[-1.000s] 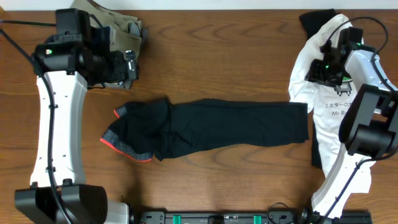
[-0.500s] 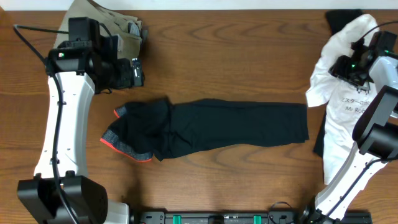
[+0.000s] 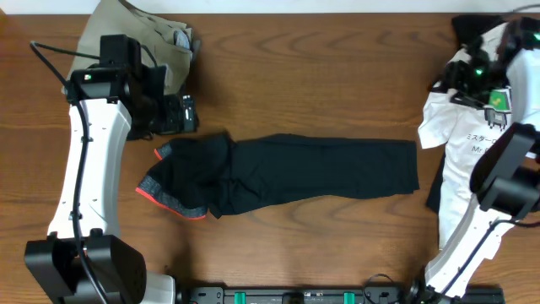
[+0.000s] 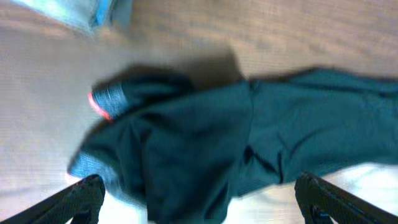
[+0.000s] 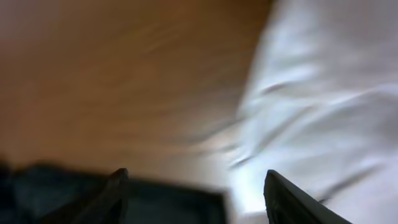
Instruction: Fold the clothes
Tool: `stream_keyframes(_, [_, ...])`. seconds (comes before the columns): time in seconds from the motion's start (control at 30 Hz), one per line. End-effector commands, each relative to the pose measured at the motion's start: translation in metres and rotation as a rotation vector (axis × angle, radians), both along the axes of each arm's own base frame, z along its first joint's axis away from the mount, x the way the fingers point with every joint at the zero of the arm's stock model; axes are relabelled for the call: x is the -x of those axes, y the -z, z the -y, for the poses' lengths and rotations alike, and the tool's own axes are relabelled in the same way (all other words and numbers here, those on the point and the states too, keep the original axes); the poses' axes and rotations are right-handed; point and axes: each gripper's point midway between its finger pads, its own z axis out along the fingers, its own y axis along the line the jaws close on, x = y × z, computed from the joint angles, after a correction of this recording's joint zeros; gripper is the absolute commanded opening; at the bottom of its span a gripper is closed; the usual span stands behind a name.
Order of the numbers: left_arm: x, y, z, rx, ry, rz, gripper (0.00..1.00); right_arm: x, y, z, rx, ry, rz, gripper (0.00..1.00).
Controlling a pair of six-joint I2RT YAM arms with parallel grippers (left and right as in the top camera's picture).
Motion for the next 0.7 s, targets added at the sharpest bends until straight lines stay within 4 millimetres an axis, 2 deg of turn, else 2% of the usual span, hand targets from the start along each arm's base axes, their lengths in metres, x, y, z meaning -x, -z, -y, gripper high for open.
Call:
stream_keyframes(0.0, [0.018,0.007,0.004,-0.008,0.050,-0.052,0.99,0.001,-0.048,-0.046,0.027,-0.151,0.096,0.68])
stream_keyframes(0.13, [0.043,0.032,0.003,0.001,0.018,-0.172,0.96,0.015,-0.047,-0.069,0.104,-0.218,0.036,0.69])
stream_keyframes(0.23, [0.060,0.061,0.001,0.008,-0.048,-0.248,0.92,0.020,-0.042,-0.084,0.112,-0.254,0.009,0.68])
stream_keyframes(0.37, [0.064,0.090,-0.008,-0.011,-0.127,-0.261,0.90,0.019,-0.040,-0.096,0.112,-0.281,0.017,0.67])
stream_keyframes(0.47, [0.062,0.101,-0.020,-0.034,-0.214,-0.257,0.89,0.018,-0.040,-0.104,0.114,-0.299,0.024,0.67])
stream_keyframes(0.67, [0.062,0.108,-0.046,-0.057,-0.399,-0.258,0.83,0.018,-0.032,-0.117,0.114,-0.329,0.023,0.67])
